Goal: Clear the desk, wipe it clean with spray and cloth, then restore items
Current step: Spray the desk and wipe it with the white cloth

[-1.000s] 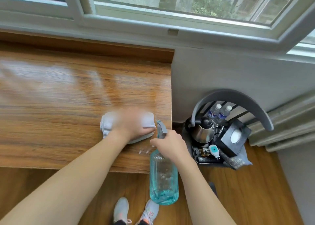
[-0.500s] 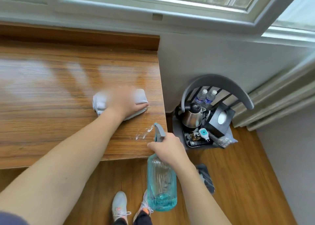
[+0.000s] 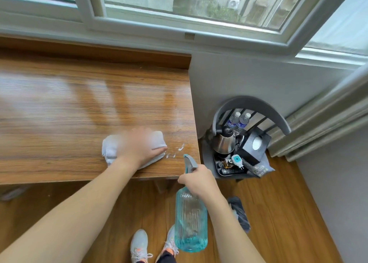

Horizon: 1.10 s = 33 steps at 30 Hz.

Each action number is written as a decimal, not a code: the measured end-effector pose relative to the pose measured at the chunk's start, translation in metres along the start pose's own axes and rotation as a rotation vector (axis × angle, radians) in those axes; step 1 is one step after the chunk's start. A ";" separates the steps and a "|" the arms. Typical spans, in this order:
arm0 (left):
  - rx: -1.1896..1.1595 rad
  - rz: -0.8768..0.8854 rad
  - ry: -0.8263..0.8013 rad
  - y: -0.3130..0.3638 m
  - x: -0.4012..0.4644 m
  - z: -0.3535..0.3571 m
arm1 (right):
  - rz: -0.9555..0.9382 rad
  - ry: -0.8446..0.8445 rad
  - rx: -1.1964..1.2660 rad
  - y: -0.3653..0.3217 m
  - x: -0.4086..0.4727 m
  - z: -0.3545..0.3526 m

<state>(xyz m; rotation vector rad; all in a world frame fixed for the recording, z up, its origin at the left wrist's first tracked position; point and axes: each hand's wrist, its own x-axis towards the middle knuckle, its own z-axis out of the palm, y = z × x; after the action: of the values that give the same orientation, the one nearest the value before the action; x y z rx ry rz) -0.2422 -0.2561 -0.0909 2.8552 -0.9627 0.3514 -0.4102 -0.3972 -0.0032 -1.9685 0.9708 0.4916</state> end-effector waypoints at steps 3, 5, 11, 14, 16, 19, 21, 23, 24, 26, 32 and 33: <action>-0.001 -0.007 0.008 -0.001 -0.002 -0.002 | -0.014 -0.034 0.036 0.005 -0.002 0.004; -0.003 -0.009 -0.002 0.000 -0.004 -0.003 | -0.008 -0.020 0.022 0.006 -0.003 0.005; -0.038 0.015 0.019 0.008 -0.016 -0.005 | 0.006 0.063 0.043 0.008 -0.008 0.006; -0.044 0.063 0.031 0.022 -0.023 -0.004 | -0.015 0.066 0.025 0.007 -0.006 0.002; -0.055 0.112 0.041 0.039 -0.026 -0.002 | -0.012 0.077 0.003 0.005 -0.003 -0.002; -0.063 0.149 0.059 0.060 -0.020 -0.001 | -0.020 0.079 -0.018 0.005 0.003 -0.009; -0.074 0.155 0.048 0.065 -0.010 0.001 | -0.032 0.073 -0.013 0.006 0.006 -0.014; -0.072 0.167 0.045 0.066 0.003 0.006 | -0.034 0.065 -0.011 0.007 0.008 -0.018; -0.071 0.169 0.048 0.067 0.011 0.009 | -0.030 0.066 -0.014 0.007 0.009 -0.019; -0.061 0.158 0.045 0.068 0.027 0.014 | -0.029 0.072 -0.020 0.008 0.013 -0.020; 0.006 0.119 -0.091 0.073 0.077 0.018 | -0.042 0.080 -0.021 0.019 0.016 -0.019; -0.002 0.112 -0.107 0.073 0.082 0.017 | -0.046 0.081 -0.024 0.020 0.015 -0.019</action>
<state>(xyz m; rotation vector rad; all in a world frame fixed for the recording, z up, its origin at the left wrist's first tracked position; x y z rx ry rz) -0.2202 -0.3652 -0.0848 2.8506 -1.1446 0.2080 -0.4167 -0.4267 -0.0129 -2.0409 0.9720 0.4016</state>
